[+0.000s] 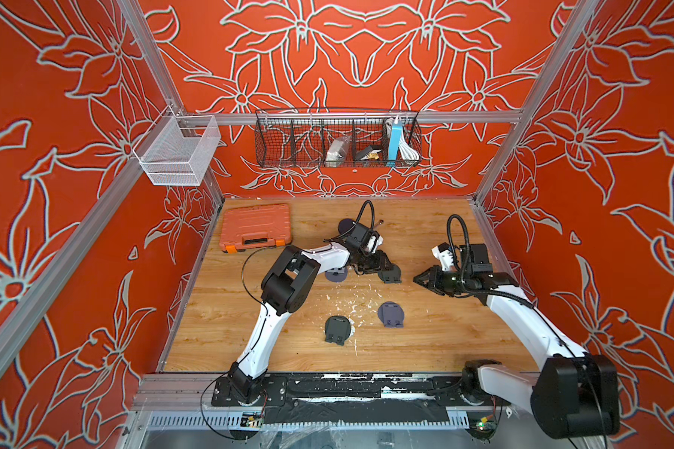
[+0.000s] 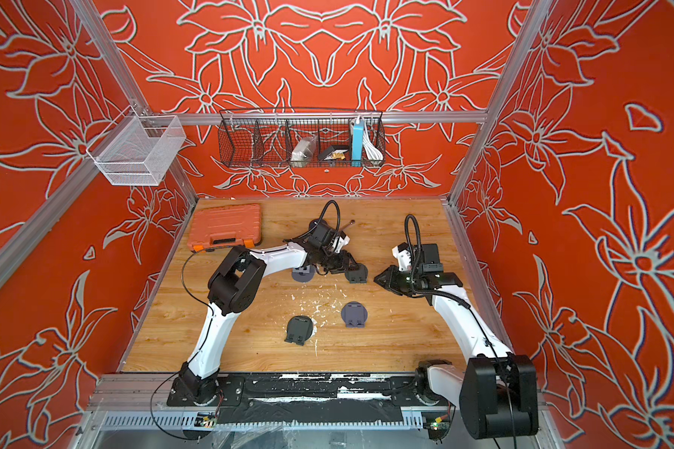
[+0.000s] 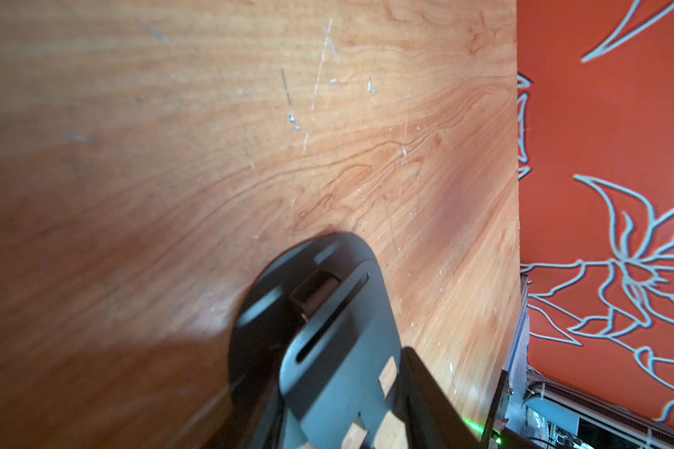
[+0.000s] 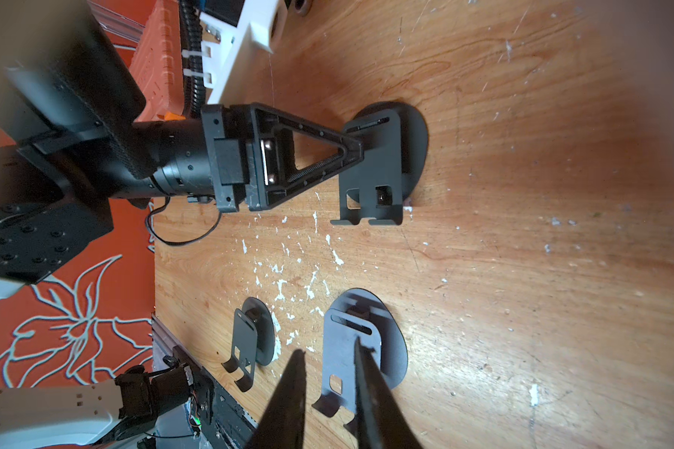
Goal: Open the phone stand
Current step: Pick up the phone stand at the center of the board.
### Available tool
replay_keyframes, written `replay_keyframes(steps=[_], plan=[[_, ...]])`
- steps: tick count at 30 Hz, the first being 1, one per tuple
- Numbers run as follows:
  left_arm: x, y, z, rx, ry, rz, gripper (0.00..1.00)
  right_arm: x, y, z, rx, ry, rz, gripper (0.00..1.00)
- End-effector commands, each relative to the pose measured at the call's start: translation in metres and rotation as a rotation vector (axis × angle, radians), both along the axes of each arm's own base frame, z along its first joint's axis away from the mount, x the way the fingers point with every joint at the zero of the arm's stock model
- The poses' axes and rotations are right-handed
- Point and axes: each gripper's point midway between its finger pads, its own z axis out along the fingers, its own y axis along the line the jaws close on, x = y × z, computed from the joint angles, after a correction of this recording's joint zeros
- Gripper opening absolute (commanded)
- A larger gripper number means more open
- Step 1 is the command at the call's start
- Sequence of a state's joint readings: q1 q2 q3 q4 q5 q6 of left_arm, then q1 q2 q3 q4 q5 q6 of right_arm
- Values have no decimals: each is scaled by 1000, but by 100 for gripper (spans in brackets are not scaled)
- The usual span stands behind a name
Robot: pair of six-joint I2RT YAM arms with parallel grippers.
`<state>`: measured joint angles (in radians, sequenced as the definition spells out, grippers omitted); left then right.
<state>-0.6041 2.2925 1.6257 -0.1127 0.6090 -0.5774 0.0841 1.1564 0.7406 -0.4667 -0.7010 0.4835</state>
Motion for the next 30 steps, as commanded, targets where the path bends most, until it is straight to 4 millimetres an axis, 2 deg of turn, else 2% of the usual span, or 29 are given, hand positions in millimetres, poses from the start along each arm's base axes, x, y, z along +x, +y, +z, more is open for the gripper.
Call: replay_keyframes(steps=[1, 4, 8, 9, 13, 17, 19, 23, 30], plan=[[-5, -7, -14, -5, 40, -14, 42, -2, -1, 1, 10, -18, 12, 25], [-7, -8, -19, -3, 57, -22, 31, -2, -1, 2, 10, -21, 11, 25], [-9, -8, -24, 3, 80, -28, 4, -1, -2, 2, 16, -20, 5, 25], [-9, -8, -25, 4, 83, -30, 0, -1, -1, 2, 17, -20, 5, 25], [-11, -7, -26, 10, 87, -36, 0, -1, -2, 3, 25, -19, 4, 25], [-14, -6, -16, 3, 78, -41, 0, -1, -4, 6, 34, -27, -4, 24], [-15, -6, -2, -22, 68, -37, 0, -1, -4, 9, 41, -32, -8, 24], [-18, -6, 42, -104, 45, -30, 0, -1, -6, 18, 47, -57, -14, 24], [-30, 3, 141, -239, -40, -21, 0, -5, 1, 33, 107, -95, 1, 25]])
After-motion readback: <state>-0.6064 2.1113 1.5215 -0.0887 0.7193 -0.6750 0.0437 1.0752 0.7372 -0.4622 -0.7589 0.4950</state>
